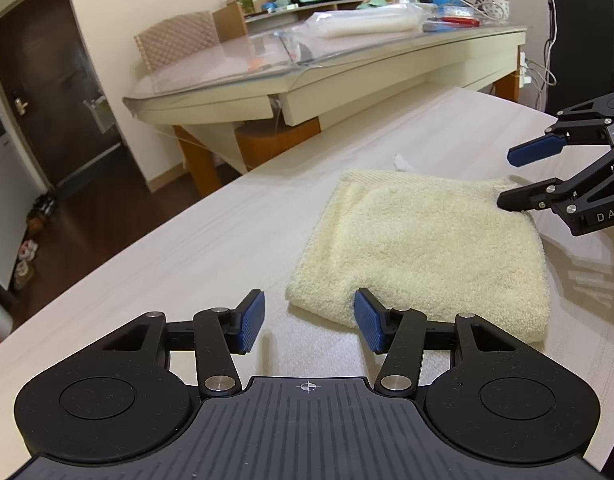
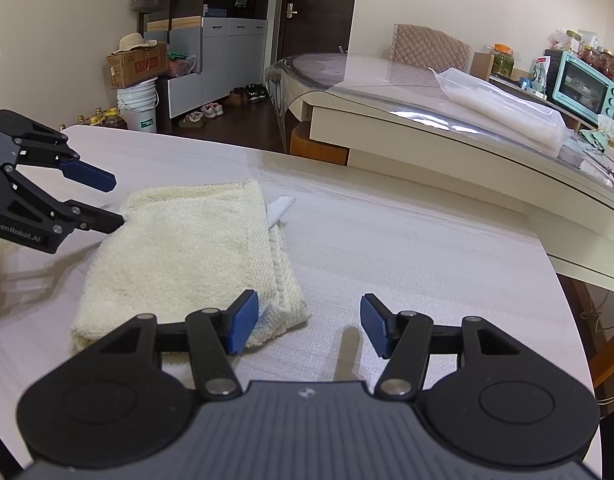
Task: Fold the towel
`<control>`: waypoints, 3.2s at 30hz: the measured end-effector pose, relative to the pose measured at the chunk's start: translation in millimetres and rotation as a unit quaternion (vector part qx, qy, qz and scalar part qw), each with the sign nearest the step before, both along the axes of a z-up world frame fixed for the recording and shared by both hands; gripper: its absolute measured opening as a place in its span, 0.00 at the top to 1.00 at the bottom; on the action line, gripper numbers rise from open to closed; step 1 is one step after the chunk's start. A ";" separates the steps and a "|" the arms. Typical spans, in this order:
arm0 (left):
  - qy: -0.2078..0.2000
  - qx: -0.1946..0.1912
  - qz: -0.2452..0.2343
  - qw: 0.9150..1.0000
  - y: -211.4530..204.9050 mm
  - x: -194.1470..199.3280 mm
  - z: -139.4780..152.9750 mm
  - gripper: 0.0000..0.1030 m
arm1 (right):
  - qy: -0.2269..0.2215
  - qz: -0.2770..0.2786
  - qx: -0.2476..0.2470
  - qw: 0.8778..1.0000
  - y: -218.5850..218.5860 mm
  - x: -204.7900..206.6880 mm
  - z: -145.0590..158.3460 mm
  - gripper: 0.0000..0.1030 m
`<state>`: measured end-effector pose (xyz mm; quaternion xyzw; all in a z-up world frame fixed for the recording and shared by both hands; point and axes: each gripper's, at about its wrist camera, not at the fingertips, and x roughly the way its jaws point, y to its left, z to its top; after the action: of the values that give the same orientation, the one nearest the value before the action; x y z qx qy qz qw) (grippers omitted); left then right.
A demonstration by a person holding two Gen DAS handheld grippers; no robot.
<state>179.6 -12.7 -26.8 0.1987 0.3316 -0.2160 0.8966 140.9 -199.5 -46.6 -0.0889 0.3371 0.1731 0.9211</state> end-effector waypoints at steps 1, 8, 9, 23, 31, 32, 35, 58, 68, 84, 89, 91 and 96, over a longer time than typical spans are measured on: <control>0.000 0.000 0.000 1.000 -0.1 0.5 0.1 0.46 | 0.000 -0.001 0.000 1.000 0.2 -0.1 0.0 0.42; -0.003 0.003 0.001 1.000 -0.2 2.9 -0.6 0.45 | 0.001 -0.014 0.004 1.000 2.2 -2.2 -0.5 0.42; -0.004 0.004 0.001 1.000 -0.2 4.0 -0.7 0.45 | 0.002 -0.017 0.007 1.000 2.5 -2.6 -0.5 0.42; -0.019 0.027 0.012 0.999 -1.0 23.0 0.1 0.46 | 0.002 -0.032 0.019 0.999 22.3 -26.1 0.5 0.41; -0.040 -0.006 0.031 0.999 5.4 -8.2 15.4 0.47 | 0.006 -0.021 -0.016 1.000 27.1 -23.0 8.6 0.33; -0.040 -0.007 0.031 0.999 4.7 -11.9 15.5 0.47 | 0.006 -0.020 -0.019 1.000 27.6 -22.8 8.8 0.32; -0.032 -0.019 0.028 0.999 2.4 -33.7 12.6 0.47 | 0.005 -0.019 -0.030 0.999 32.2 -21.7 9.2 0.31; -0.005 -0.056 0.067 0.996 -0.5 -66.4 0.8 0.40 | -0.015 -0.016 -0.030 0.999 25.0 -28.5 11.3 0.20; -0.001 -0.080 0.100 0.992 -9.6 -85.8 3.5 0.17 | -0.011 0.007 0.018 1.000 6.4 -61.4 15.8 0.14; -0.047 -0.025 0.151 0.987 -7.9 -79.5 -1.2 0.17 | -0.033 -0.006 0.056 0.998 -13.5 -82.0 23.8 0.12; -0.050 -0.048 0.160 0.985 -9.7 -96.9 6.8 0.12 | -0.034 -0.004 0.067 0.997 -14.6 -87.3 24.5 0.12; -0.047 -0.061 0.165 0.983 -10.6 -103.8 9.2 0.12 | -0.033 -0.004 0.071 0.997 -13.4 -90.6 25.0 0.12; -0.042 -0.114 0.187 0.975 -5.7 -127.8 17.3 0.08 | -0.032 -0.001 0.074 0.997 -10.1 -101.6 26.6 0.12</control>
<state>51.8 -18.5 -9.5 0.0381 0.2982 -0.0725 0.9510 39.3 -209.6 -20.0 -0.0254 0.2940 0.1943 0.9355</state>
